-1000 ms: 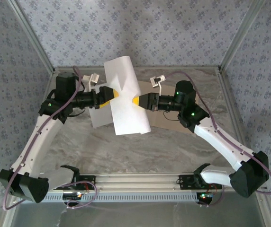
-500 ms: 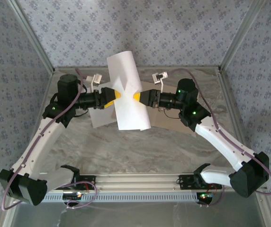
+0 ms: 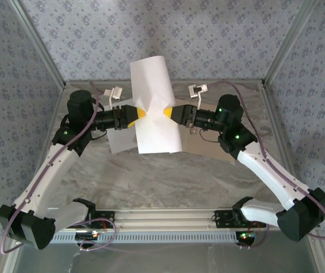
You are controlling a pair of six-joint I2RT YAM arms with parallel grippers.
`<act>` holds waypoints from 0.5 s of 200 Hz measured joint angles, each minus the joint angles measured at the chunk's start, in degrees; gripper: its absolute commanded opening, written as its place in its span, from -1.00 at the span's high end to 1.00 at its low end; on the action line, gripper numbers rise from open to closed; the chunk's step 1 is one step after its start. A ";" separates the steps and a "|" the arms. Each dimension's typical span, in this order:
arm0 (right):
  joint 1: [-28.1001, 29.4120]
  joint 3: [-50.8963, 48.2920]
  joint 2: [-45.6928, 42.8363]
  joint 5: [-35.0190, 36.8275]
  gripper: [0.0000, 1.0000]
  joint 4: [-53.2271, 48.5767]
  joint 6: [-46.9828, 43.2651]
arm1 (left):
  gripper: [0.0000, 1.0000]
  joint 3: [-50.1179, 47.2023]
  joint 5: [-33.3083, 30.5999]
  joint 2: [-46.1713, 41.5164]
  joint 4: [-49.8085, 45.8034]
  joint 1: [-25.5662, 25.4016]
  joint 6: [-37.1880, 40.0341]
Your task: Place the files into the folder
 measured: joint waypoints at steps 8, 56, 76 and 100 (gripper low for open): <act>-0.02 0.00 -0.39 0.35 0.44 -0.09 -0.02 | 0.25 0.00 0.02 -0.17 0.79 -0.31 -0.31; -1.18 -0.66 -1.14 1.03 0.43 -0.31 0.02 | 0.63 -0.11 0.02 -0.50 4.02 -2.40 -1.77; -2.05 -1.62 -1.18 1.03 0.40 -0.48 0.02 | 0.79 -0.11 0.00 -0.48 4.90 -3.10 -2.12; -2.67 -2.23 -1.33 1.18 0.31 -0.76 0.20 | 0.89 -0.09 -0.02 -0.48 5.31 -3.32 -2.16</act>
